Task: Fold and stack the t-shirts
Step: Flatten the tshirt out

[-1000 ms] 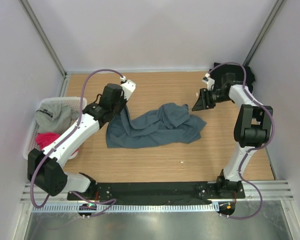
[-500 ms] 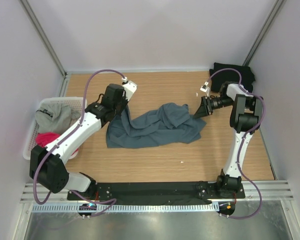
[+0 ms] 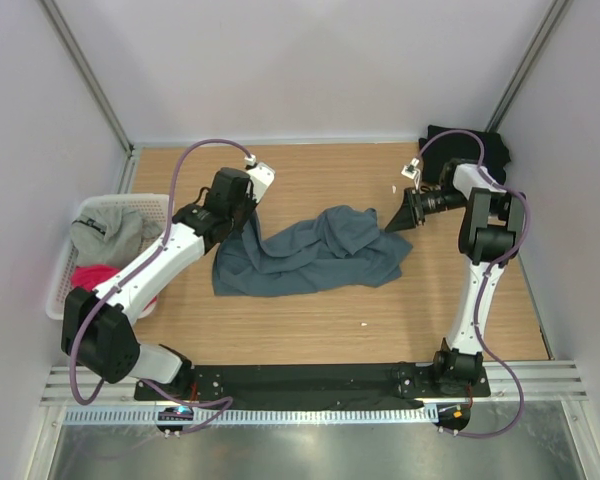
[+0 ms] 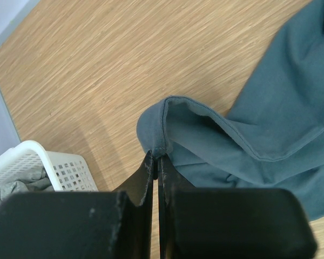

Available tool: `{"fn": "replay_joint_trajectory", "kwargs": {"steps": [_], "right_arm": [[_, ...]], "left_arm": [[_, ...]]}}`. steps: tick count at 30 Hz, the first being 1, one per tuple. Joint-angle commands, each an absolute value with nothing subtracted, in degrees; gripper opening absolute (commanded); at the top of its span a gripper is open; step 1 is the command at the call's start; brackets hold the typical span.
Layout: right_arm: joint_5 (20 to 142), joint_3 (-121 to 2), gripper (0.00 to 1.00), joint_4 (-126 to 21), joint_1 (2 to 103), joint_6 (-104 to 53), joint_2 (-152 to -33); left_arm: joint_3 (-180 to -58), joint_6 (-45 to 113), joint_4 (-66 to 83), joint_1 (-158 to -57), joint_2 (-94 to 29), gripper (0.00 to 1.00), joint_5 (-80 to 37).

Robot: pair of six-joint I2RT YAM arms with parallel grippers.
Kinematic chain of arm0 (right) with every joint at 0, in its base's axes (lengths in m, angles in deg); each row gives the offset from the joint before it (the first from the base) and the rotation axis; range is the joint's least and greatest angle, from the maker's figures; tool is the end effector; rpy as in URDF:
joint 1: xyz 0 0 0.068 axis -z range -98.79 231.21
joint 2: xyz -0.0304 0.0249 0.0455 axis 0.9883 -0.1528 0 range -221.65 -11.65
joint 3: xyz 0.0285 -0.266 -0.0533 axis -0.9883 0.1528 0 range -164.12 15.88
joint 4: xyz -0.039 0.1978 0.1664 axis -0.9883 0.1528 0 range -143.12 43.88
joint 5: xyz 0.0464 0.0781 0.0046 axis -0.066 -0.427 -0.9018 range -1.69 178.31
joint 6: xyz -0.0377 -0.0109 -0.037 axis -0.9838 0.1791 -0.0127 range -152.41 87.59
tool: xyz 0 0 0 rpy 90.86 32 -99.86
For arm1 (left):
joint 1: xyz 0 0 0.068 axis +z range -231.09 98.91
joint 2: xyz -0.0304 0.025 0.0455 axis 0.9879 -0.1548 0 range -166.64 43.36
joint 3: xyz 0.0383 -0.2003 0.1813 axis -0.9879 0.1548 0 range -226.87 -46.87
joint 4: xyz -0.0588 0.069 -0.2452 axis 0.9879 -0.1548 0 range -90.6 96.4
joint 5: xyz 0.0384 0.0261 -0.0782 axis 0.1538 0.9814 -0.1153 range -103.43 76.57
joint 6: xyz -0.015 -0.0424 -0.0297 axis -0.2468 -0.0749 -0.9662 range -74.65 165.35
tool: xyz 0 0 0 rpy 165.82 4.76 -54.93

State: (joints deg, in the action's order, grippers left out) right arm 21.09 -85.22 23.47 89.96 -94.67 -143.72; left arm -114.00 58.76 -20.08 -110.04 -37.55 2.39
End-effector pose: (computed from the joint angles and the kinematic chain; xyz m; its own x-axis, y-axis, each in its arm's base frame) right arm 0.4115 -0.0302 0.1511 -0.7341 -0.2338 -0.6375 -0.6786 0.2868 0.6762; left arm 0.2787 -0.1431 0.3043 -0.4843 0.5228 -0.7015 0.4071 0.8444 0.3483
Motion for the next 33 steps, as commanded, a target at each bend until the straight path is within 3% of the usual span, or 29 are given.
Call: {"fn": "replay_joint_trajectory", "kwargs": {"steps": [1, 28, 31, 33], "right_arm": [[18.79, -87.57, 0.49, 33.27, 90.09, -96.65, -144.98], [18.52, -87.84, 0.47, 33.27, 86.57, -99.11, -144.81], [18.52, -87.48, 0.4, 33.27, 86.57, -99.2, -144.45], [18.52, -87.4, 0.29, 33.36, 86.57, -99.03, -144.36]], "left_arm": [[-115.07, 57.57, -18.92, -109.66, -37.33, 0.0, 1.86], [-115.07, 57.39, -18.92, -109.57, -37.94, 0.0, 1.86], [-115.07, 57.31, -18.83, -109.57, -38.2, 0.0, 1.78], [-115.16, 57.22, -18.92, -109.66, -38.2, 0.0, 1.86]]}}
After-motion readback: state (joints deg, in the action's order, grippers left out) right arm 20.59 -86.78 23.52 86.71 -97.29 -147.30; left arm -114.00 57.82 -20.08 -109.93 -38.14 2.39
